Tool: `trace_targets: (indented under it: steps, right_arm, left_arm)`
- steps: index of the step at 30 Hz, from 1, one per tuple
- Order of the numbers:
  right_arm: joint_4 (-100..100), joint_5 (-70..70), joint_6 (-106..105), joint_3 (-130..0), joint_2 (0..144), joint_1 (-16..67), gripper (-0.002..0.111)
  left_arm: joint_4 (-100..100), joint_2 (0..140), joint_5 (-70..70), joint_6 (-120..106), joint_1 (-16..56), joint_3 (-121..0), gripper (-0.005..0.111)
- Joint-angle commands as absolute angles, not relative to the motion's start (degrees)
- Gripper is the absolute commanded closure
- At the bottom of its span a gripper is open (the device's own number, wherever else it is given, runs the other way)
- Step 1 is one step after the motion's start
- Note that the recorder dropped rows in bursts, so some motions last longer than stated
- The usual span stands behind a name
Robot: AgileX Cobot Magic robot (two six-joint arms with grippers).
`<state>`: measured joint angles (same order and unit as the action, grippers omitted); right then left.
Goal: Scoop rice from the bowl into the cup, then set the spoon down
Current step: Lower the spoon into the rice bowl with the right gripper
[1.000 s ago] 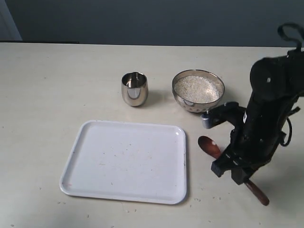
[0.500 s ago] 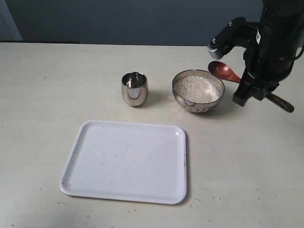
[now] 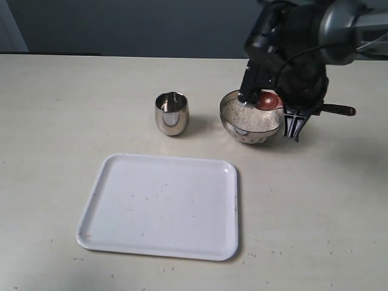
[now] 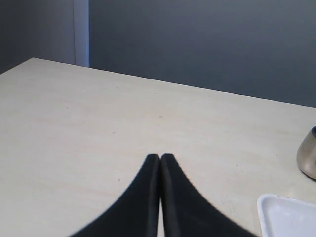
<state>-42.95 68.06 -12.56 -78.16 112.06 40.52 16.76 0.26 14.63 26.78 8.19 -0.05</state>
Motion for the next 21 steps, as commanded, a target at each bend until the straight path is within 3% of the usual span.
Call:
trace_targets:
  steps: [1,21]
  right_arm:
    - [-51.5,68.5,-7.7,-78.6,115.4,43.5,0.109]
    - [-58.9,69.3,-1.5,-83.8,124.6,45.7,0.109]
  left_arm:
    - [16.8,0.0,14.2,26.8,8.1,0.0,0.106]
    - [16.8,0.0,14.2,26.8,8.1,0.0,0.106]
